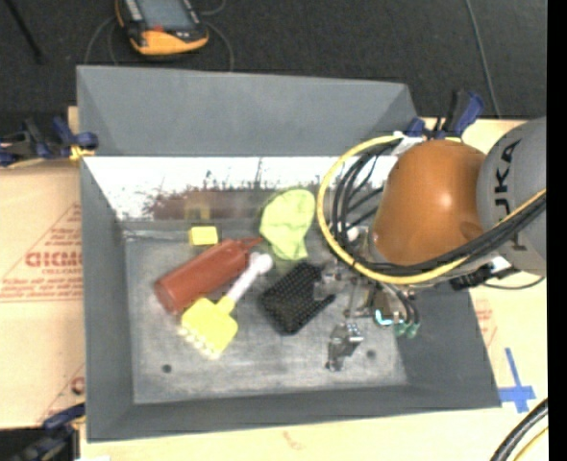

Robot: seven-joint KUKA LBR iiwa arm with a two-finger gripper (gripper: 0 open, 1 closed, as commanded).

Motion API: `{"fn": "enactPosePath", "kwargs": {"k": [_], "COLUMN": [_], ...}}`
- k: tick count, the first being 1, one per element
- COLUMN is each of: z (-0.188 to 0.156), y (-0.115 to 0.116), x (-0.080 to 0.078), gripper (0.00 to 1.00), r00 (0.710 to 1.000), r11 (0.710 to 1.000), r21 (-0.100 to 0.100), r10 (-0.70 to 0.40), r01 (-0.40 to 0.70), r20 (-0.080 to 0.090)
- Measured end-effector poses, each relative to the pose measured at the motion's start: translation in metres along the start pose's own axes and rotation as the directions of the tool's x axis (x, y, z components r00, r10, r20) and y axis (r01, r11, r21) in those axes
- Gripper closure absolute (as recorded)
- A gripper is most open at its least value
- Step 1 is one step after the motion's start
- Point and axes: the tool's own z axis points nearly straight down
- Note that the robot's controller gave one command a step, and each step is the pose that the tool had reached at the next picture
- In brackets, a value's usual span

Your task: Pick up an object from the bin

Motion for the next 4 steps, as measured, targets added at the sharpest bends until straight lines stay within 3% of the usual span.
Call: {"fn": "enactPosePath", "kwargs": {"k": [1,2,3,4], "z": [-0.004,0.064,0.056,0.058], "y": [0.000,-0.019,-0.026,-0.025], "x": [-0.002,-0.074,-0.083,-0.083], "gripper": [0.00,0.00,0.00,0.00], "r00": [1.000,1.000,0.987,0.996], "r11": [1.000,1.000,0.987,0.996], "r21": [0.000,0.002,0.002,0.000], "r10": [0.000,-0.001,-0.160,-0.091], "r01": [0.000,0.001,0.160,0.091], "r20": [0.008,0.016,0.009,0.009]}}
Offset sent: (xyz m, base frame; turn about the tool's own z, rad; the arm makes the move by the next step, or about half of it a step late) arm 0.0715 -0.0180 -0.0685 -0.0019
